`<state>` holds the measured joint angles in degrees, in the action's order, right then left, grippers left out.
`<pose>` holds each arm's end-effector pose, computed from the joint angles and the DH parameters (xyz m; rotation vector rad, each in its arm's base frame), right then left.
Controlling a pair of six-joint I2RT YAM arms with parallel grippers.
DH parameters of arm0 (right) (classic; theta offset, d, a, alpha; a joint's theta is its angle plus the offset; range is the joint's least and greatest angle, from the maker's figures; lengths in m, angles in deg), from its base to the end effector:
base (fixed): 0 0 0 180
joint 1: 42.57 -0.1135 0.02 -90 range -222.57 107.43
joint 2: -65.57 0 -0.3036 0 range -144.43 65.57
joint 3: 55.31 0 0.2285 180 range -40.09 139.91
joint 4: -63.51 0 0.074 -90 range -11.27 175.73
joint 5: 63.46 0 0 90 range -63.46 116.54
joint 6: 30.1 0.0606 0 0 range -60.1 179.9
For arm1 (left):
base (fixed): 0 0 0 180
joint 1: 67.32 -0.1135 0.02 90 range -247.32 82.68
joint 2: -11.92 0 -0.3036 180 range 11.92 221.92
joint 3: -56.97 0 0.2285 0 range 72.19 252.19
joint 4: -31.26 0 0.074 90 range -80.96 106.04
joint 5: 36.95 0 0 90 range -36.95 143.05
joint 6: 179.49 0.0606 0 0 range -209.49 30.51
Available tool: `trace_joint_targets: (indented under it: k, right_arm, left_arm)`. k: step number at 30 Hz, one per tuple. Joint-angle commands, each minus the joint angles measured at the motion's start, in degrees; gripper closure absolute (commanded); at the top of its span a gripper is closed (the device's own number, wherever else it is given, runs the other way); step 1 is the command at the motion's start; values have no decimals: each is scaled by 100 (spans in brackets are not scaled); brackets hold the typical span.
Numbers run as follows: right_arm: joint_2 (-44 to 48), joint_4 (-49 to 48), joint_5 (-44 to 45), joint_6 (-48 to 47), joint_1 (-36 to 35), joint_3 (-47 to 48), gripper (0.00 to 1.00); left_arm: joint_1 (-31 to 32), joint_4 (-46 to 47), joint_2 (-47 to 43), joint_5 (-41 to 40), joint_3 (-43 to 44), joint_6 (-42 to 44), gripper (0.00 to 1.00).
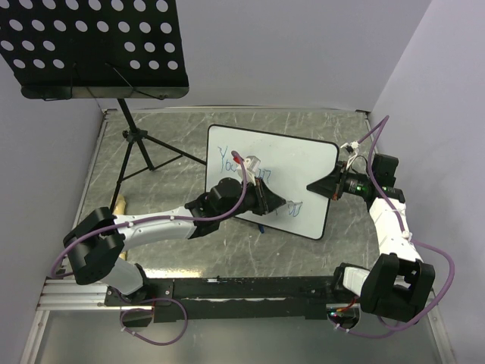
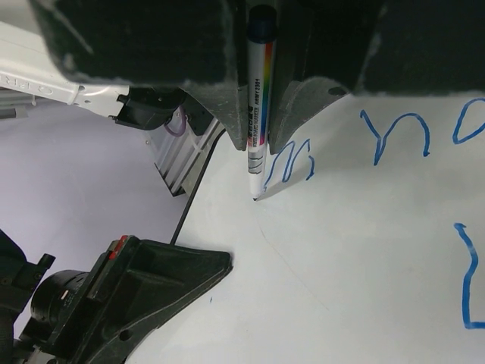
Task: Write a sentence on the whiteboard
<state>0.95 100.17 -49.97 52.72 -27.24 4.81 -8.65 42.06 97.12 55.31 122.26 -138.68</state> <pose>0.1931 0.0082 0.3119 -0.5106 1.8262 1.2224 0.1759 -0.2936 0.3169 0.1940 1.9430 -1.3679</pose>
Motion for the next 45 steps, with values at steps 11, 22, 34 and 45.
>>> trace_joint_targets:
  k: [11,22,34,45]
  right_arm:
    - [178,-236,-1428,-20,-30,300,100]
    - [187,-227,-1411,-29,-30,300,100]
    - [187,-227,-1411,-29,-30,300,100]
    - [178,-253,-1402,-11,-30,291,100]
  left_arm:
    - [-32,-185,259,-95,382,138,99]
    - [-32,105,49,46,65,85,99]
    - [-32,131,-400,292,-76,76,99]
    - [-32,96,13,372,30,15,99]
